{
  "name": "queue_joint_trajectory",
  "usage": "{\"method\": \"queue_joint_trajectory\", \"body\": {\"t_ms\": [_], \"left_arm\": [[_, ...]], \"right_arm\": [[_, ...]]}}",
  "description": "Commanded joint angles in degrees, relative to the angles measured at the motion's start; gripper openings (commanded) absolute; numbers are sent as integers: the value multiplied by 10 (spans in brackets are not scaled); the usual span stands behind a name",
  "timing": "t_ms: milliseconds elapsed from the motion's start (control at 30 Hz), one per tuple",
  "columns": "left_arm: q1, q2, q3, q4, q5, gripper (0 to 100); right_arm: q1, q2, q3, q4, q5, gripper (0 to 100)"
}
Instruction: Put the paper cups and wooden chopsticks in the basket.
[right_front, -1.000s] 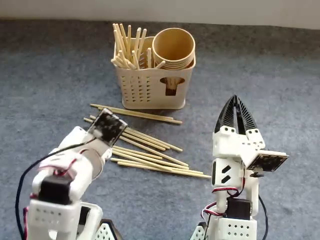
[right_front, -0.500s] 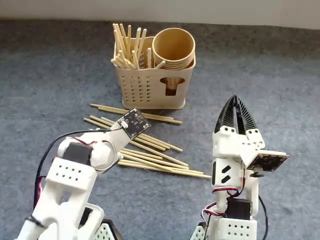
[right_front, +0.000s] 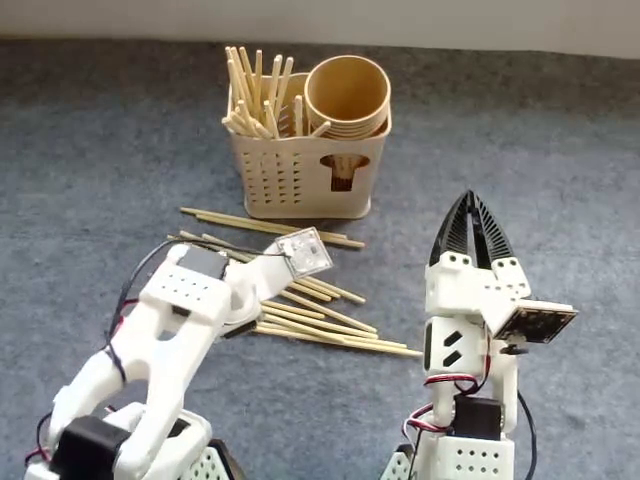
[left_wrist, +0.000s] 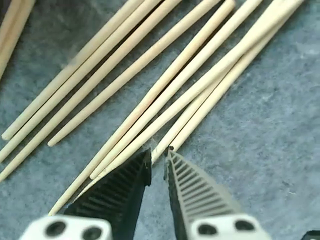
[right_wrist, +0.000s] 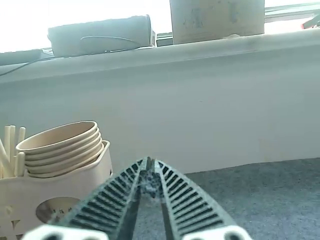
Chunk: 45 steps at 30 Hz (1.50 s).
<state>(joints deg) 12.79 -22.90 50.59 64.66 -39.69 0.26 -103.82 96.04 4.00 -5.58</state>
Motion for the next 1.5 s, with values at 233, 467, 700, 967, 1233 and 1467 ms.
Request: {"method": "queue_joint_trajectory", "body": {"t_ms": [233, 467, 700, 967, 1233, 1467], "left_arm": [[81, 127, -51, -44, -2, 118], [71, 173, -58, -62, -5, 72], [71, 174, -55, -46, -7, 46], [21, 174, -58, -10, -39, 42], [-51, 161, -69, 47, -94, 7], [-124, 44, -60, 107, -144, 10]], "right_arm": [[6, 2, 87, 3, -4, 5], [6, 3, 87, 3, -4, 5], [6, 3, 87, 3, -4, 5], [6, 3, 87, 3, -4, 5], [6, 3, 87, 4, -4, 5], [6, 4, 87, 4, -4, 5]]}}
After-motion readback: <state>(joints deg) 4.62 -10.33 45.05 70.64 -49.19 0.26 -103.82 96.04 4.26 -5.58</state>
